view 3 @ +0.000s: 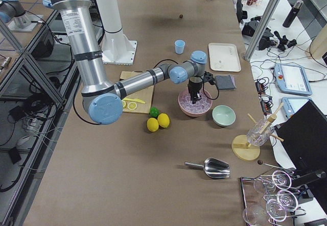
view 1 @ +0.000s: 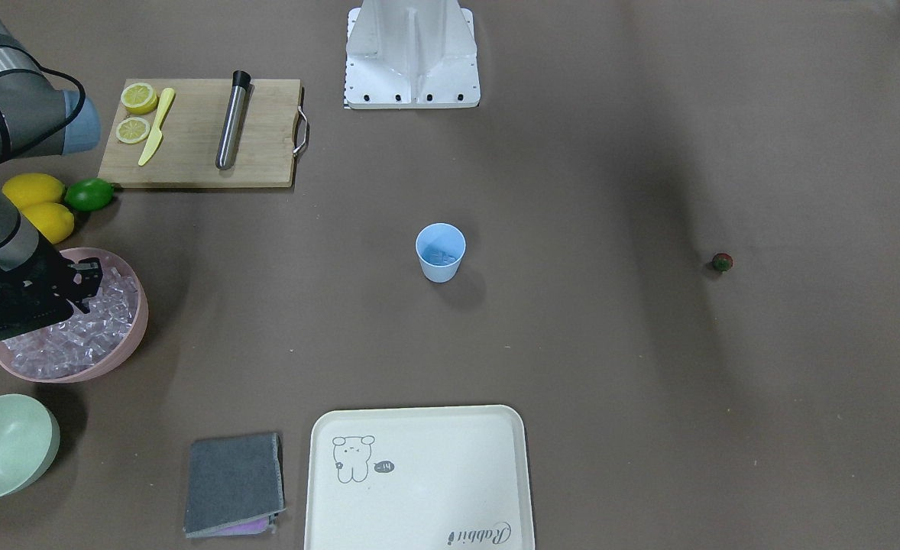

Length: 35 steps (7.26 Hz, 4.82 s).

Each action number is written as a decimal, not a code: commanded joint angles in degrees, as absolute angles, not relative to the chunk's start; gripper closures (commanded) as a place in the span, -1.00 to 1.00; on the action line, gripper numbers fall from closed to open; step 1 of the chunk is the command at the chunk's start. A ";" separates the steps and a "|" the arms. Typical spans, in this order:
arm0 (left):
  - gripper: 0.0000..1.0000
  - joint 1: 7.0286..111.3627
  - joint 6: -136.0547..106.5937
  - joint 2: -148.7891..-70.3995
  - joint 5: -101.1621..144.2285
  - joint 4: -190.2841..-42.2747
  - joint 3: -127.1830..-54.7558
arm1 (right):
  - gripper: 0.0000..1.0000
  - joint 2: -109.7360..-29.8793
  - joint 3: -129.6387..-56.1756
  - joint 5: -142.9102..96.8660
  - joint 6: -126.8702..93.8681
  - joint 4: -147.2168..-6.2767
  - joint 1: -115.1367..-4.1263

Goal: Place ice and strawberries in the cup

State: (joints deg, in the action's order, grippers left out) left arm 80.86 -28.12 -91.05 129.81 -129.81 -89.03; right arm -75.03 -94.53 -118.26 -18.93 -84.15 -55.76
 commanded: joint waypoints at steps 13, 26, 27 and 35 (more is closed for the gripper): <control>-0.95 79.72 -28.30 -90.09 129.82 -131.04 -88.86 | 0.85 -47.59 -99.84 -123.14 -43.34 -106.00 -50.92; -0.95 78.22 -30.59 -90.00 129.81 -131.22 -89.03 | 0.87 -35.24 -84.46 -104.33 -68.47 -90.35 -30.77; -0.95 78.22 -30.59 -90.00 129.81 -131.22 -88.95 | 0.87 -35.51 -84.38 -104.15 -68.73 -90.35 -30.07; -0.95 77.08 -30.41 -90.88 129.73 -131.13 -88.68 | -0.88 -37.18 -85.86 -104.49 -67.77 -89.64 -31.27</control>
State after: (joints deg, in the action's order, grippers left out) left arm 77.22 -30.46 -90.74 129.73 -131.10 -88.71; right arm -37.10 -85.23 -103.24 -68.30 -89.32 -29.49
